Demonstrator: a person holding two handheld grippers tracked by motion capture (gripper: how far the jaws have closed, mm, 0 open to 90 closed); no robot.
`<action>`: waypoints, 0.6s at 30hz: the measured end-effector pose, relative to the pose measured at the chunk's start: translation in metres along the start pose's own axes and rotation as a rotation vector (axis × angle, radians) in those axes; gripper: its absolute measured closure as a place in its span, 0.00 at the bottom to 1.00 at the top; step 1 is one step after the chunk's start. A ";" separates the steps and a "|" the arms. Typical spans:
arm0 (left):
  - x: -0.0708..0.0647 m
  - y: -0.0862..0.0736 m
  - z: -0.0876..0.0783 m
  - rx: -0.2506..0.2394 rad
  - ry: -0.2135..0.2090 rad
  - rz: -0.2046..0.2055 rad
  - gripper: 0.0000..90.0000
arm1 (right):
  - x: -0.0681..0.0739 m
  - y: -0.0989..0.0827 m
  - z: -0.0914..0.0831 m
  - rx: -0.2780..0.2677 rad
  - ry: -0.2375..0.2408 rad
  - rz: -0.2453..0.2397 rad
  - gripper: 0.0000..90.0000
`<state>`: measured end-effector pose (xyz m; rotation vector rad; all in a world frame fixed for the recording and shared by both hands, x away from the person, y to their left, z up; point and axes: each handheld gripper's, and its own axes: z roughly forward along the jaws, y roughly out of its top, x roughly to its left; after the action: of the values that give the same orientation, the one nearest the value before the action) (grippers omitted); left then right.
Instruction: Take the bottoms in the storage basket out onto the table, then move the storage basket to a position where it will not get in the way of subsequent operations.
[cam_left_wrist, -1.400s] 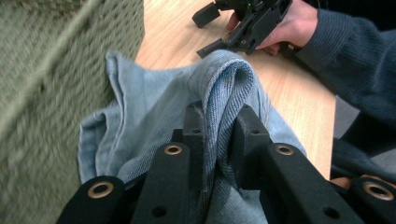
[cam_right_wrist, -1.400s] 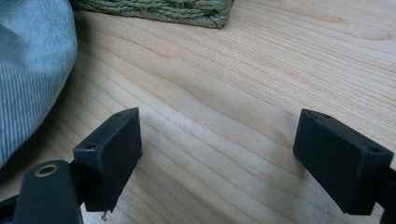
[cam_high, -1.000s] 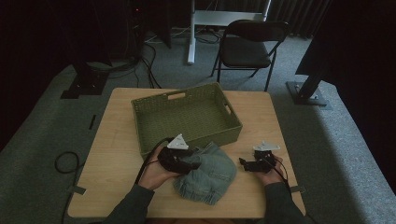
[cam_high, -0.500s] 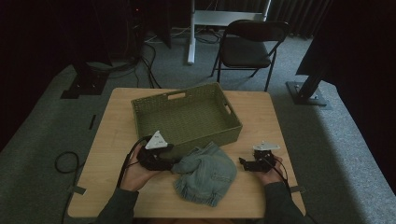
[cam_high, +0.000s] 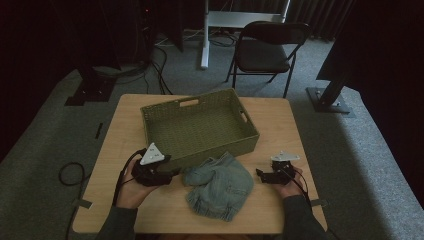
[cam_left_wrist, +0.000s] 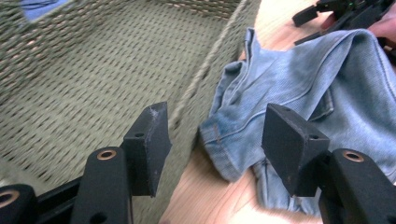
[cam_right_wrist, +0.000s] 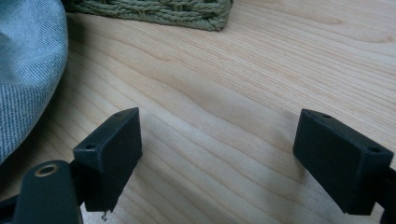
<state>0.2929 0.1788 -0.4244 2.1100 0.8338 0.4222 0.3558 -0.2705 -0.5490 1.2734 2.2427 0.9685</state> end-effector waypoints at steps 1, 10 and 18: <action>0.001 -0.002 -0.002 0.002 0.006 -0.003 0.46 | 0.000 0.000 0.000 0.000 0.000 0.000 0.17; 0.009 -0.016 -0.019 -0.018 0.056 -0.041 0.46 | 0.000 0.000 0.000 0.000 0.000 0.000 0.17; 0.017 -0.032 -0.030 -0.045 0.099 -0.102 0.45 | 0.000 0.000 0.000 0.000 -0.001 0.000 0.17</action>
<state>0.2753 0.2219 -0.4304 2.0084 0.9756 0.4893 0.3557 -0.2704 -0.5489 1.2730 2.2419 0.9675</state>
